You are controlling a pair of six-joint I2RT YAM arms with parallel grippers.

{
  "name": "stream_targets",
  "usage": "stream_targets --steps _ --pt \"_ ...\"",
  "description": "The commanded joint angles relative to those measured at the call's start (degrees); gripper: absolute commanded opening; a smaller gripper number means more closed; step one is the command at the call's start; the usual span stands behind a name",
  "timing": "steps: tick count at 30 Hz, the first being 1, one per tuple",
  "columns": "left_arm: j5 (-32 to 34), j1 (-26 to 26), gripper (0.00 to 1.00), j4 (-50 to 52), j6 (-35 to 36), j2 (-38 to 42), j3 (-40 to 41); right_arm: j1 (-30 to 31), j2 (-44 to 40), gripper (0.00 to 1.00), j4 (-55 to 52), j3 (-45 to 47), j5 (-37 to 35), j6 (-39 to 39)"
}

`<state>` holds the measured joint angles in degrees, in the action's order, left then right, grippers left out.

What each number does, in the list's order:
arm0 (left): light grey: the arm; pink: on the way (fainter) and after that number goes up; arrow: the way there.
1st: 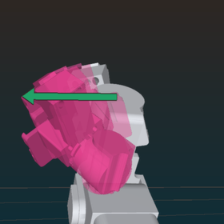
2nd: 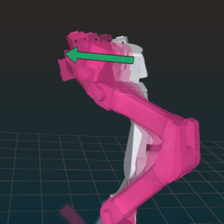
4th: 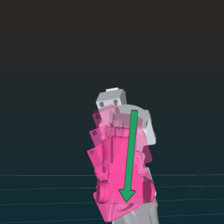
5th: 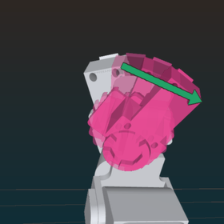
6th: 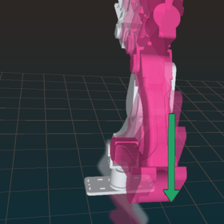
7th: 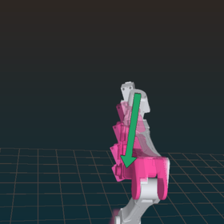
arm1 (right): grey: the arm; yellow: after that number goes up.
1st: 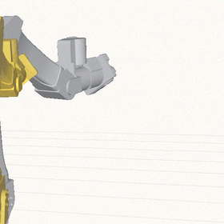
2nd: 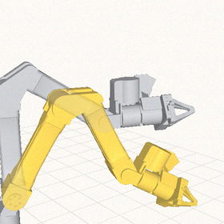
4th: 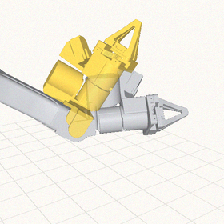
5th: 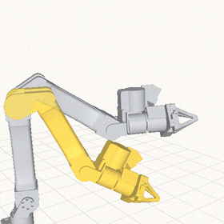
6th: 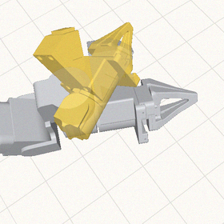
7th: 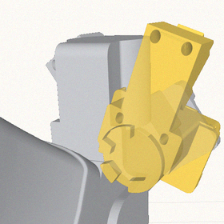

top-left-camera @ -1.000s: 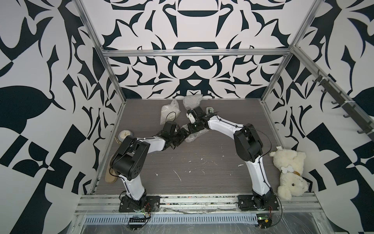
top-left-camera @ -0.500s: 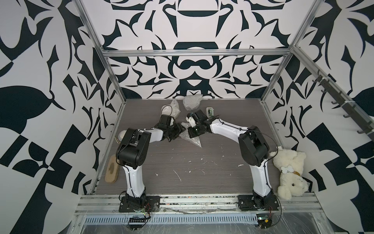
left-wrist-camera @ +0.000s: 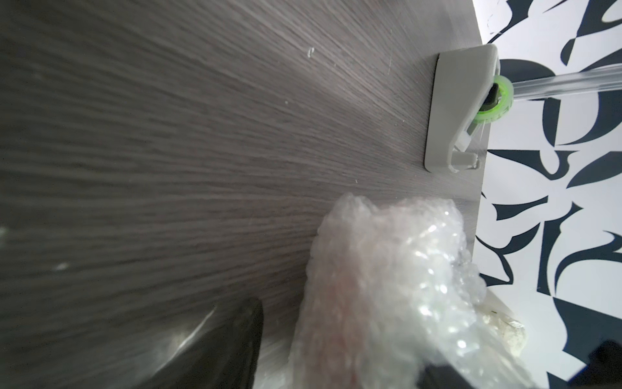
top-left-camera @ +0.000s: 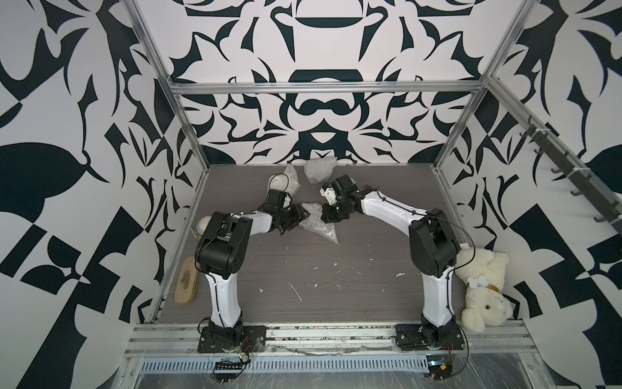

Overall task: Wrap bowls in bubble wrap
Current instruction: Wrap the bowl in bubble wrap.

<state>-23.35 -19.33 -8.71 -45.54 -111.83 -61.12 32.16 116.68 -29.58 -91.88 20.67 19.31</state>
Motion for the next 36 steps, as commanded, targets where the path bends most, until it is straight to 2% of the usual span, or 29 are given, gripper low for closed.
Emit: stream_targets --steps 1,8,14,20,22,24,28,32,33,34,36 --pt "2.08 -0.69 0.59 3.77 2.51 -2.49 0.08 -1.77 2.54 0.00 -0.74 -3.52 3.81 1.08" --pt "1.14 -0.88 0.57 4.29 3.43 -2.36 -0.25 -3.58 8.93 0.02 -0.15 -8.38 5.14 2.24" --pt "0.01 -0.88 0.57 3.90 3.70 -2.38 -0.71 -4.06 11.51 0.08 -3.04 -11.10 3.74 2.23" --pt "-0.93 -0.86 0.57 6.48 4.27 0.98 -2.13 -4.08 11.55 0.09 -4.43 -10.27 3.39 1.71" --pt "0.43 -0.87 0.63 8.49 4.57 3.37 -2.82 -4.06 11.37 0.09 -4.67 -10.06 3.54 1.77" --pt "4.75 -0.88 0.70 11.87 4.72 6.22 -3.26 -4.04 11.37 0.09 -4.95 -9.85 3.69 1.76" --pt "8.69 -0.79 0.74 12.14 1.94 12.62 -0.74 -4.08 11.04 0.08 -4.60 -8.87 3.64 2.31" --pt "9.74 -1.30 0.78 6.25 -3.95 18.34 5.93 -4.02 10.33 0.08 -3.08 -7.35 3.61 3.59" --pt "9.82 -1.97 0.91 3.84 -5.91 19.37 8.05 -4.03 10.23 0.08 -2.78 -7.13 3.73 3.88" --pt "9.63 -2.75 0.96 1.37 -7.97 20.08 10.03 -3.97 10.14 0.08 -2.72 -7.04 3.70 3.98" --pt "8.18 -4.06 0.95 -2.93 -10.64 19.94 12.46 -3.87 9.97 0.08 -2.71 -7.24 3.71 4.05"
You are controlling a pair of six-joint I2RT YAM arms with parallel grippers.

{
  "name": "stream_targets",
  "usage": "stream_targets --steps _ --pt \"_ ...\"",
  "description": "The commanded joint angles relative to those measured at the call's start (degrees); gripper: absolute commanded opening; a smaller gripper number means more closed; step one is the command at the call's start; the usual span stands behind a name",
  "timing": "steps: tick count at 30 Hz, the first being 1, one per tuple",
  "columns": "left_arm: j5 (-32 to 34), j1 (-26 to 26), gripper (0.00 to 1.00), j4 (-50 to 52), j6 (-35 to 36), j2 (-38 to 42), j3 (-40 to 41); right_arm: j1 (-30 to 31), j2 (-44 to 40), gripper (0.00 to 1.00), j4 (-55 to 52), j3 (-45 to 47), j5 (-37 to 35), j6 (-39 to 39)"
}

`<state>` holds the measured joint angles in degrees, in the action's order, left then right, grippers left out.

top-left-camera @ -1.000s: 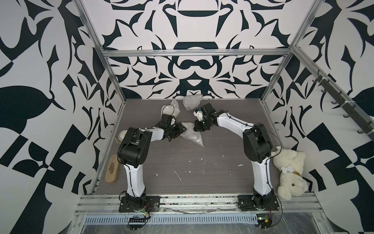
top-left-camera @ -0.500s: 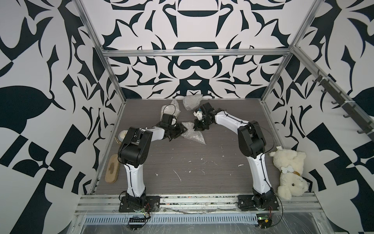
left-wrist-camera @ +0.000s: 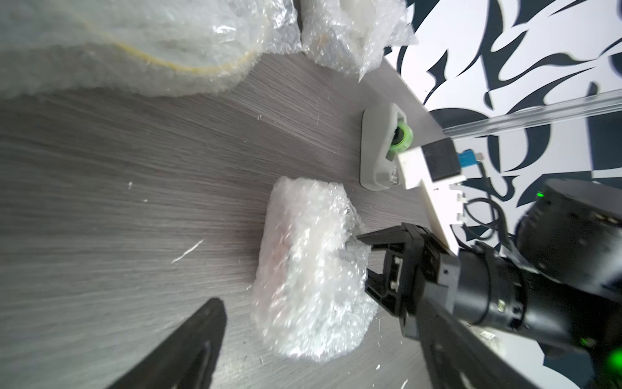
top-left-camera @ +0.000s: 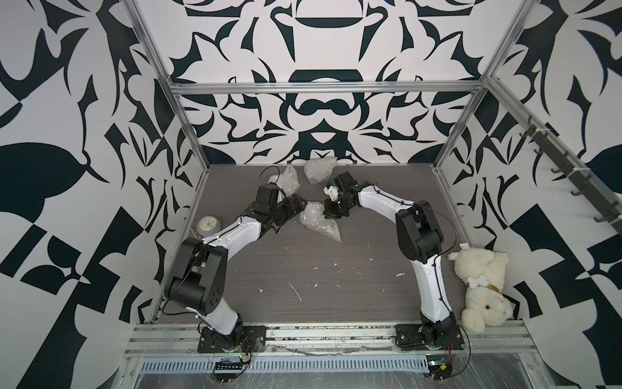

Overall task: Wrap bowls in bubble wrap
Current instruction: Wrap the bowl in bubble wrap.

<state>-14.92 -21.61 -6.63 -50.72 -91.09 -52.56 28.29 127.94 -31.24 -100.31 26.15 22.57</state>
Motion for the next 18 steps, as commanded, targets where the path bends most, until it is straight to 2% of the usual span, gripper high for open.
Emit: stream_targets --steps 1,10,18 --pt "-0.81 -2.47 0.95 -6.46 -6.31 -1.21 4.52 0.09 -1.37 0.08 -1.05 1.16 -1.80 0.79" --pt "-4.29 -3.59 0.93 -12.46 -9.38 -9.75 2.75 0.92 -3.18 0.08 -0.84 1.65 -2.51 0.88" --pt "-4.09 -3.44 0.90 -12.06 -7.22 -17.54 -2.35 2.03 -4.40 0.08 0.30 2.88 -2.12 1.52"
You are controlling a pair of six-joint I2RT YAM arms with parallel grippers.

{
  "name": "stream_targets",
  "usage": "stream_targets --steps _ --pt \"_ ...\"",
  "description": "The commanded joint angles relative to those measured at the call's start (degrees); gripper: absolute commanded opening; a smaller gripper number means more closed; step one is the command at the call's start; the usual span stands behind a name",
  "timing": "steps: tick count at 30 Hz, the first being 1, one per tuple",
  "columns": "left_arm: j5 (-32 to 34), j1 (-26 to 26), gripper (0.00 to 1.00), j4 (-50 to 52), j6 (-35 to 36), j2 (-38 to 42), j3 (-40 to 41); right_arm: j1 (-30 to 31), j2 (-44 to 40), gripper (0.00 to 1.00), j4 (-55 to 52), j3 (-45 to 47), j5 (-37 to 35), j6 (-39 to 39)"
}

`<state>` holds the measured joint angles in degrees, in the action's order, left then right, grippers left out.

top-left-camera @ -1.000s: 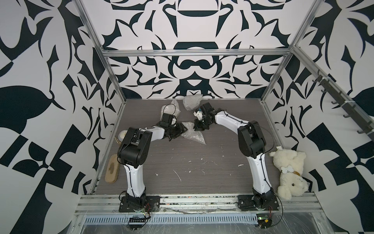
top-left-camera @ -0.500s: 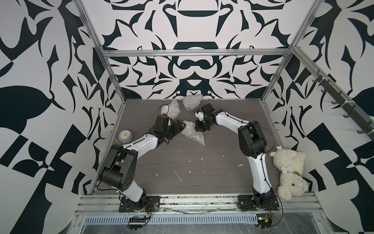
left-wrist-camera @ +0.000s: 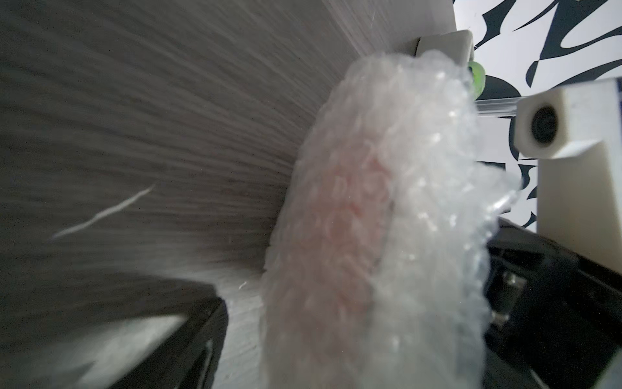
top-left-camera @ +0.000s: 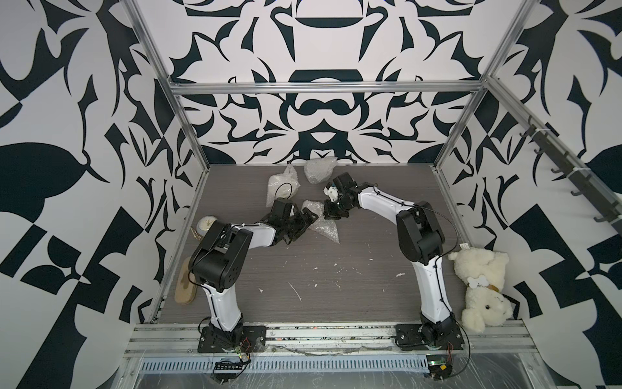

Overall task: Wrap bowls in bubble wrap
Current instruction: Wrap the bowl in bubble wrap.

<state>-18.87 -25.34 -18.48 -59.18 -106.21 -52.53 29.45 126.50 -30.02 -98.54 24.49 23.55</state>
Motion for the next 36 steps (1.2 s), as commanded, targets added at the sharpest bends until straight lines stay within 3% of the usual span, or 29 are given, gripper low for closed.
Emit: stream_targets --steps 1,5,16,27,33,36 --pt "-0.02 0.42 0.89 0.14 1.56 -3.44 -2.93 0.92 -3.22 0.08 -0.74 1.29 -0.20 0.69" --pt "0.31 1.61 0.80 -0.02 2.12 -5.48 -3.20 0.88 -5.25 0.09 0.00 2.12 0.75 0.78" --pt "0.51 2.50 0.74 -0.90 3.95 -6.65 -1.94 -2.02 -9.82 0.10 -0.46 1.16 0.96 0.93" --pt "-0.20 2.56 0.73 -0.77 4.35 -6.60 -2.51 -3.37 -12.46 0.27 -4.03 -0.37 0.79 -3.10" --pt "-0.34 2.42 0.72 -0.53 4.53 -6.53 -2.86 -1.77 -15.92 0.29 -6.29 -1.48 3.55 -6.68" --pt "-0.38 2.32 0.72 -0.42 4.67 -6.69 -2.97 0.52 -14.61 0.25 -8.66 -3.36 3.86 -7.50"
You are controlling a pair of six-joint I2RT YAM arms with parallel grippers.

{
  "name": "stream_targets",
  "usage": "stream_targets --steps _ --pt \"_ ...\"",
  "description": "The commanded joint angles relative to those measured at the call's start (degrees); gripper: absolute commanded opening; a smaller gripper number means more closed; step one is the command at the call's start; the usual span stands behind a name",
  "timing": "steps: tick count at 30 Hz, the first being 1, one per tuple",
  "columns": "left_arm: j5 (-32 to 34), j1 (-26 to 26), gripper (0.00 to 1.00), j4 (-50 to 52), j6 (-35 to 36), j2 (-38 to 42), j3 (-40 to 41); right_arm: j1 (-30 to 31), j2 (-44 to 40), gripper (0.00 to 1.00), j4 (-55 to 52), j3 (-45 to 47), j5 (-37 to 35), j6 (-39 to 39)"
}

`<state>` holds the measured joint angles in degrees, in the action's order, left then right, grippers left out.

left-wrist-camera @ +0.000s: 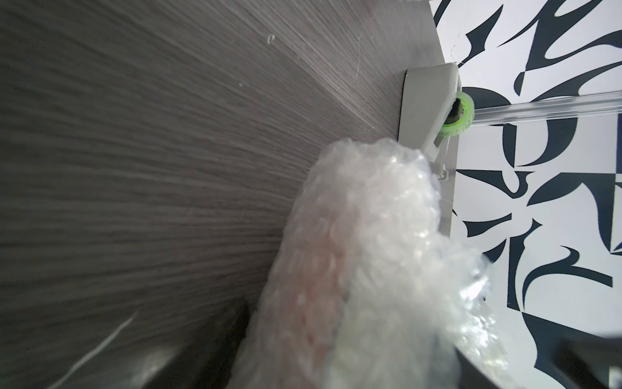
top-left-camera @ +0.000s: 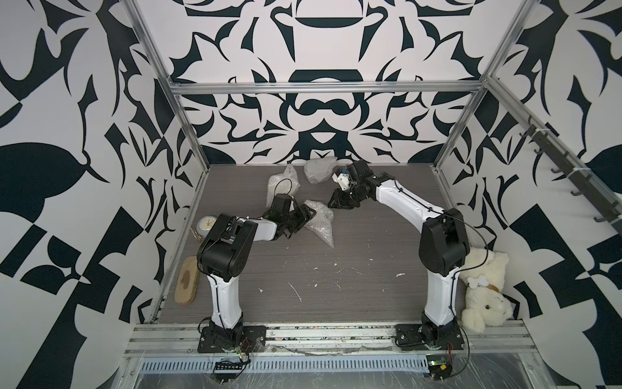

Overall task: Wrap bowls in bubble wrap
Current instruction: Wrap the bowl in bubble wrap, then adjust the bubble-wrapped bowl at the center of the board.

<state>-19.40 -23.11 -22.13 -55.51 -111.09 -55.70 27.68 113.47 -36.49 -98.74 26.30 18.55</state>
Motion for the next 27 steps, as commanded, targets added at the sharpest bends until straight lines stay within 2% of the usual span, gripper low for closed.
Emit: stream_targets --steps 1,6,12,21,27 --pt "0.18 0.09 0.72 3.17 1.01 -1.92 0.08 3.03 -0.89 0.23 -2.37 -3.54 1.95 -2.64" --pt "-0.03 0.07 0.72 3.36 0.94 -2.13 -0.10 3.89 3.33 0.16 -1.29 -4.77 0.34 -1.83" --pt "0.07 0.01 0.72 4.11 1.39 -2.01 -0.26 2.54 7.84 0.15 -0.78 -6.23 -1.68 -1.76" --pt "-0.30 0.08 0.72 4.82 1.78 -2.53 -1.06 -2.03 4.05 0.13 -0.49 -0.48 -2.35 -2.54" --pt "-0.66 0.06 0.72 5.07 1.93 -2.78 -1.78 -2.99 4.15 0.14 -1.54 -1.04 -1.80 -3.10"
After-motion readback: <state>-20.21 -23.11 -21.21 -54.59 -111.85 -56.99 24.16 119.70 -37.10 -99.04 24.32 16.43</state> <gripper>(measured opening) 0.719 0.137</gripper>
